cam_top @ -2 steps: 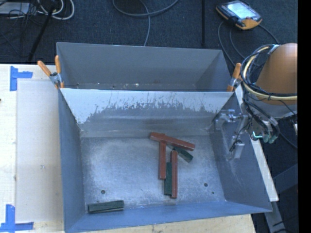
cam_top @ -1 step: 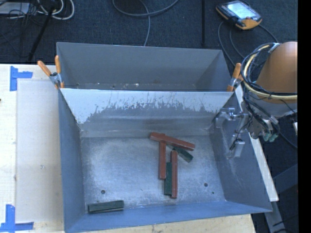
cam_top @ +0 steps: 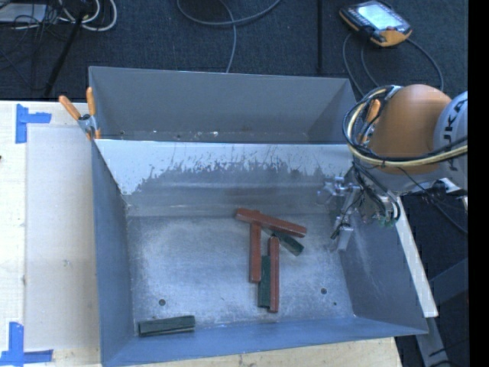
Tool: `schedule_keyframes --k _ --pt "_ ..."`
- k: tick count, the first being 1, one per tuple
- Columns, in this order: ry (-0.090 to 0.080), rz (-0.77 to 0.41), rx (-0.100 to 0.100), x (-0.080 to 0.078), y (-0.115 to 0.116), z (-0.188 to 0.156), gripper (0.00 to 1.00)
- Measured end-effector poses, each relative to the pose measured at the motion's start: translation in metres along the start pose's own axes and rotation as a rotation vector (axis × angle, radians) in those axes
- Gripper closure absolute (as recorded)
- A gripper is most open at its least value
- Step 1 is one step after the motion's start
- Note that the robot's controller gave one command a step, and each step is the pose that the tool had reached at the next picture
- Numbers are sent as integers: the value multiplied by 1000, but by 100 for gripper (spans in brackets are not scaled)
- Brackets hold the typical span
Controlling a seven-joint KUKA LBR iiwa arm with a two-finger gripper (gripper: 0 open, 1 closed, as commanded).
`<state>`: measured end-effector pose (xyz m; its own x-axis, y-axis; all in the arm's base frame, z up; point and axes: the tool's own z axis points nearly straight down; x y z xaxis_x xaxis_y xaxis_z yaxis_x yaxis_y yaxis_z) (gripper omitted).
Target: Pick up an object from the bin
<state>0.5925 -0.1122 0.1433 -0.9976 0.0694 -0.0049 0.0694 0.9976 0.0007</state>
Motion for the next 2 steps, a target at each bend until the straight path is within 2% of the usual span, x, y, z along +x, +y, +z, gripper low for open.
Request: schedule_keyframes --k 1,2 --pt "7 71 -1 -20 30 4 0" --pt "5 120 -1 -20 63 23 0"
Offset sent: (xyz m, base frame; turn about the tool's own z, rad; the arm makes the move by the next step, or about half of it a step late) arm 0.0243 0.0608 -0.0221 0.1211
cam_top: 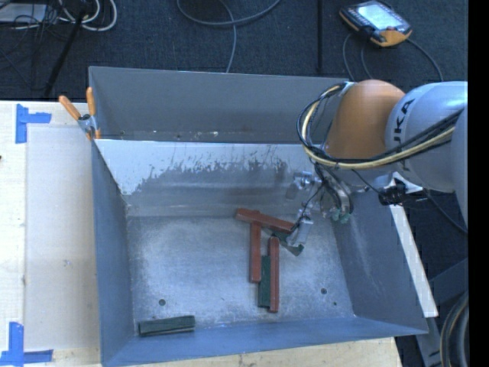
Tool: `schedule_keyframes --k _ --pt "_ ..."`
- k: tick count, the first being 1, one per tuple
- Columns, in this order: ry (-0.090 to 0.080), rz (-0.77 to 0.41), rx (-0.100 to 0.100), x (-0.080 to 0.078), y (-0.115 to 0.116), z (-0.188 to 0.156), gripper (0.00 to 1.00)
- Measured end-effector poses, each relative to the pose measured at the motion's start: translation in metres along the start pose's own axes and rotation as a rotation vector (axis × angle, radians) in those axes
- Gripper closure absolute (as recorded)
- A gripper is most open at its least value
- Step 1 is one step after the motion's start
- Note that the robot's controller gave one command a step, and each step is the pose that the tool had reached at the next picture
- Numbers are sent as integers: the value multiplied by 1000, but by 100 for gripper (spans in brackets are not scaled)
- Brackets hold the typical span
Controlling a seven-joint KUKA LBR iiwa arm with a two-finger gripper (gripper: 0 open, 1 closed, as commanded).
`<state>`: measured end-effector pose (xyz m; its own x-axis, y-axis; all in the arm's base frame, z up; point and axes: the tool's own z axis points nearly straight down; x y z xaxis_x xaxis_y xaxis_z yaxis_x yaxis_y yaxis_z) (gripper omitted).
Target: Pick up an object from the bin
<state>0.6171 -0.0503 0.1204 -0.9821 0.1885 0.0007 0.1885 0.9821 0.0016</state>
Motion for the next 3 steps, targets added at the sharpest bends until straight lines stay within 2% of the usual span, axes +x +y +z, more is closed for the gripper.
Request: schedule_keyframes --k 1,2,3 --pt "-1 11 1 12 29 47 0" --pt "-7 229 -8 15 33 51 100" --pt "-8 252 -7 15 30 50 100"
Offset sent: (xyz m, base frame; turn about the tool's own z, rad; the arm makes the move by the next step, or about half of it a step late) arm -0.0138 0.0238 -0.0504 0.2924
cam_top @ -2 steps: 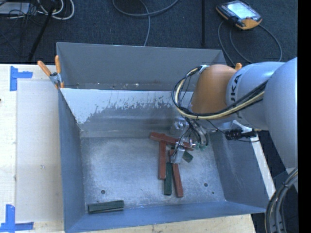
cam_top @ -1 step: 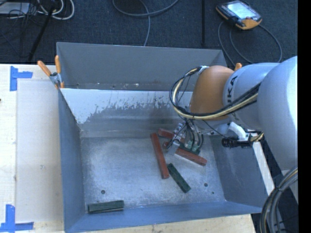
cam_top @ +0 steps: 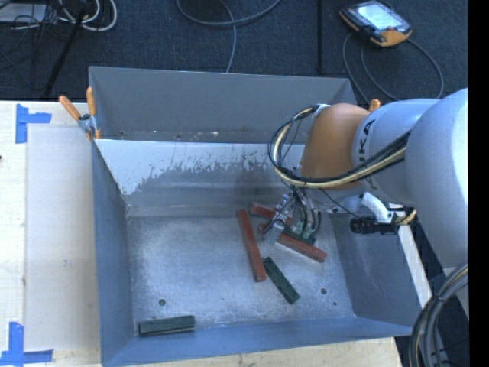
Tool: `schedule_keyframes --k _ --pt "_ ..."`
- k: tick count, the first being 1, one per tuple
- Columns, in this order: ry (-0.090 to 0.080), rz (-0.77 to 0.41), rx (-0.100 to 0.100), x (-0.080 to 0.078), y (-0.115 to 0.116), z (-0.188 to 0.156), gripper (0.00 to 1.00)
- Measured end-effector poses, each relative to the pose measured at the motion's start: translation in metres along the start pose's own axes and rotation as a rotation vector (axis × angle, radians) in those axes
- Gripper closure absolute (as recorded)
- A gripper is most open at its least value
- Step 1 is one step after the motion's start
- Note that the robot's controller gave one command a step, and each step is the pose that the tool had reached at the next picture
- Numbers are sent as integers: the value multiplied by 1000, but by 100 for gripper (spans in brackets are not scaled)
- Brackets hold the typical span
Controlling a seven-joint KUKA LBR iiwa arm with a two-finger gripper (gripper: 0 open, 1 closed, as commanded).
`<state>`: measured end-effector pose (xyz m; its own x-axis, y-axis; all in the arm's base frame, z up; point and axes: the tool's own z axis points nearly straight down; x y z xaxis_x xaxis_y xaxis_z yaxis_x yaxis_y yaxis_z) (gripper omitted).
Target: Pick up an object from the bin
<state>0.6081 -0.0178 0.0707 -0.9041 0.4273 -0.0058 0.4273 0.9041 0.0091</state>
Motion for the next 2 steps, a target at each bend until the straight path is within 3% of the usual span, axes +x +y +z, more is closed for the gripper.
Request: schedule_keyframes --k 2 --pt "3 7 7 0 -2 -9 100"
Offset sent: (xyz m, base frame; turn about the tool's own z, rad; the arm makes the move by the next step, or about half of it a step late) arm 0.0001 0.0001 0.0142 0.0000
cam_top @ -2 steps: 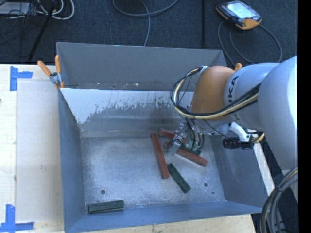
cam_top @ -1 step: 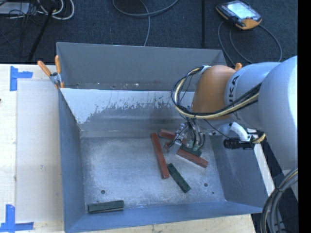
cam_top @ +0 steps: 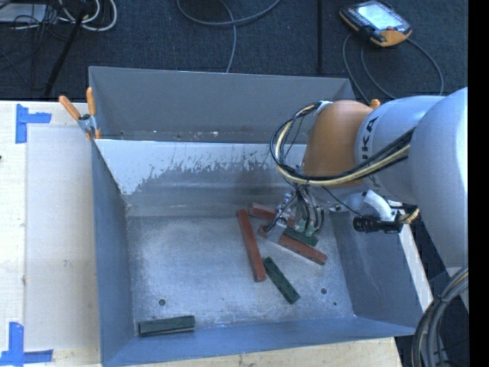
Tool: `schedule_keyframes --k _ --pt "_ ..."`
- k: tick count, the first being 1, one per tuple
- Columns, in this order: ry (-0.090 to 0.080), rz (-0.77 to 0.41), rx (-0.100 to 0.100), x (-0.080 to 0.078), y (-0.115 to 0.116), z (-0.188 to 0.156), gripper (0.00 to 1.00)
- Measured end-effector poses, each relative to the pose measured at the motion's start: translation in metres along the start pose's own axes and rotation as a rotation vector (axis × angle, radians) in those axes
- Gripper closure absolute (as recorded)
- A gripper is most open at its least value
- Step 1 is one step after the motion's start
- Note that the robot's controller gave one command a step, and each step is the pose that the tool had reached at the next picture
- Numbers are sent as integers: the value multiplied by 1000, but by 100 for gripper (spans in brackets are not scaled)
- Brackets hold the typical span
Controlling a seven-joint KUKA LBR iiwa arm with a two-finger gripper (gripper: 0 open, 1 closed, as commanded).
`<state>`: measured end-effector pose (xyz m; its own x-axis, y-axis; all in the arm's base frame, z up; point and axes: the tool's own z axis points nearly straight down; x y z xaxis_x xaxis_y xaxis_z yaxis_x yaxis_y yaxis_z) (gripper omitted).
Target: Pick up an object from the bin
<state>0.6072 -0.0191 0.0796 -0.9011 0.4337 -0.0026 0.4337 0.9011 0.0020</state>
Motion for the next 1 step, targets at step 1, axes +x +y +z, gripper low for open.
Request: schedule_keyframes --k 1 --pt "5 -9 3 1 -1 -6 100"
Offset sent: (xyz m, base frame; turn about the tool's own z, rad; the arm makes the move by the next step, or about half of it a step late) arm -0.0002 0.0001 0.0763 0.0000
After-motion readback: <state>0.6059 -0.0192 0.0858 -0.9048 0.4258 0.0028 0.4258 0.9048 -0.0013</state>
